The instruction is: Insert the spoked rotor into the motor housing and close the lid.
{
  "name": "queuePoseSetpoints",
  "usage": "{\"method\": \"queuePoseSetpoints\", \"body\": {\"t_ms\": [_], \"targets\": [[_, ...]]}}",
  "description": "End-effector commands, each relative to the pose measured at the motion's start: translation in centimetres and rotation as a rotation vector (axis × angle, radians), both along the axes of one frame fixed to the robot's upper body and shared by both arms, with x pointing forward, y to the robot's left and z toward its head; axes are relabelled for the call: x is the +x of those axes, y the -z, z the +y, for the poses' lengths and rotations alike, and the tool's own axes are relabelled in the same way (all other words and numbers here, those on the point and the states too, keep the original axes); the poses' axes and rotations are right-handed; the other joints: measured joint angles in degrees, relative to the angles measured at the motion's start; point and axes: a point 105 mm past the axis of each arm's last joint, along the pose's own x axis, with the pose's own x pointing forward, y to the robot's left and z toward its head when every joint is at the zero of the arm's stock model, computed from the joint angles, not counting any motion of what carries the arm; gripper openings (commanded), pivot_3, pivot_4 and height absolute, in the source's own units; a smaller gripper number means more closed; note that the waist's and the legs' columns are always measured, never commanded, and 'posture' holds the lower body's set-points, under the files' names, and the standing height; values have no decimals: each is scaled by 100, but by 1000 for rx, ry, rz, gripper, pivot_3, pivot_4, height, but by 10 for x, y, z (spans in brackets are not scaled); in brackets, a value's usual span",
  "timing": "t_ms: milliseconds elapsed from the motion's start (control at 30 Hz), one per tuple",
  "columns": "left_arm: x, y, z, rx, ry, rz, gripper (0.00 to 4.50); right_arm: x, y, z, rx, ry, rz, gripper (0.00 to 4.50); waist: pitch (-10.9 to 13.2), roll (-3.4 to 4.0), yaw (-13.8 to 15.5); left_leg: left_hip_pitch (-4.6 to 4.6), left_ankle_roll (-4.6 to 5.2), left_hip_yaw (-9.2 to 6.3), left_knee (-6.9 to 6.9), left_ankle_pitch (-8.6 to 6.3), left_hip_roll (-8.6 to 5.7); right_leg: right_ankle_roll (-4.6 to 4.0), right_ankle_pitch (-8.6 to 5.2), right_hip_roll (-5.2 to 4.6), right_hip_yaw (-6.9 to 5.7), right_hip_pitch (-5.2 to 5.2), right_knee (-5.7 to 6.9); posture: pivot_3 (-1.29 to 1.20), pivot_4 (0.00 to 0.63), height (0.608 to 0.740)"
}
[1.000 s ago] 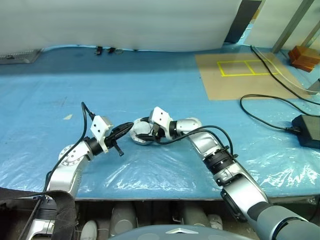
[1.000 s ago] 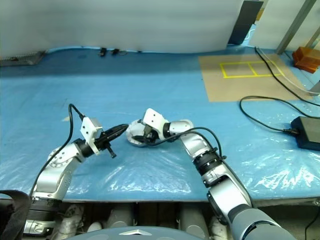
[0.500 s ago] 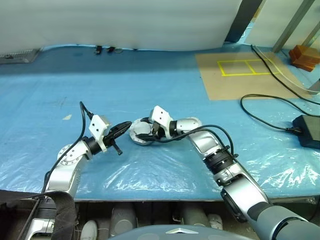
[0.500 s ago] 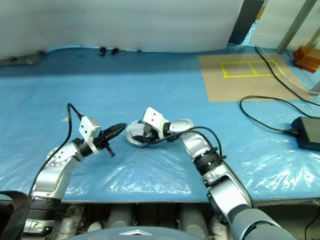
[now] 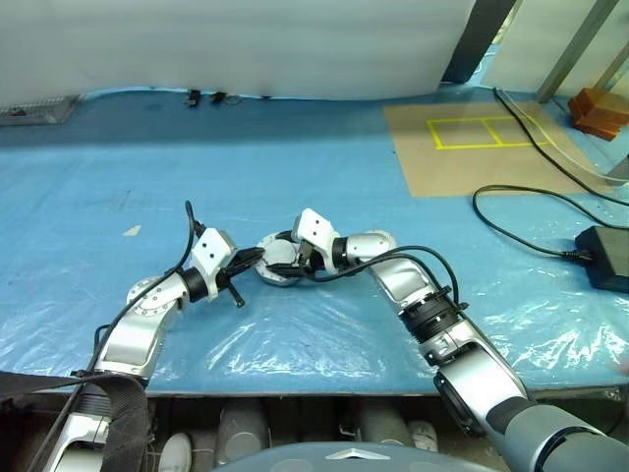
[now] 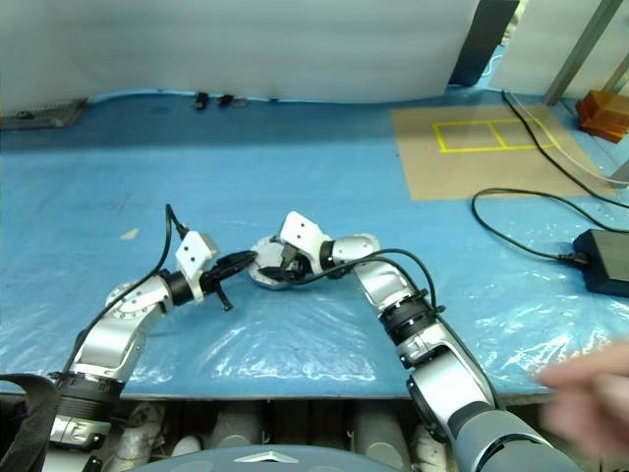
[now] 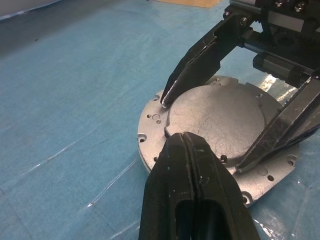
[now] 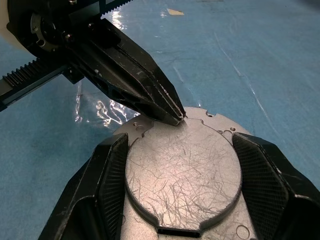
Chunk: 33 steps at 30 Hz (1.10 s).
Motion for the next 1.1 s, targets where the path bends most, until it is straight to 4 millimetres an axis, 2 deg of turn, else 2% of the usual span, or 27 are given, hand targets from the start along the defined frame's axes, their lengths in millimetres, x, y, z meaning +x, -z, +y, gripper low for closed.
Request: {"method": "queuePoseSetpoints", "body": {"t_ms": [33,233,433,733,1100], "targets": [[1,1,4,44,-8,9,0,-2,41,-20,-134,70,100,2933,-1,2,2,0,0,0,0,0,-1,0,0,-1,0,0,0,0,150,740],[2,1,8,55,-11,13,0,-1,38,-17,-111,75,97,2933,-4,7,-2,1,0,-1,-2,0,-3,1,0,-2,1,0,-2,0,150,740],[-5,-11,6,-80,17,5,0,-4,38,-17,-103,71,102,2933,-4,7,-5,-4,0,0,-16,0,-2,0,0,-1,2,-8,-10,0,150,740],[-7,-18,19,-158,0,0,0,-5,38,-17,-100,68,105,2933,-4,7,-4,-2,0,3,-47,0,-4,0,0,0,2,-9,-32,0,150,740],[-15,-3,38,-154,-26,-16,0,-5,38,-17,-98,67,103,2933,-4,7,-9,-1,0,4,-53,0,-4,0,0,1,2,-7,-41,0,150,740]]}}
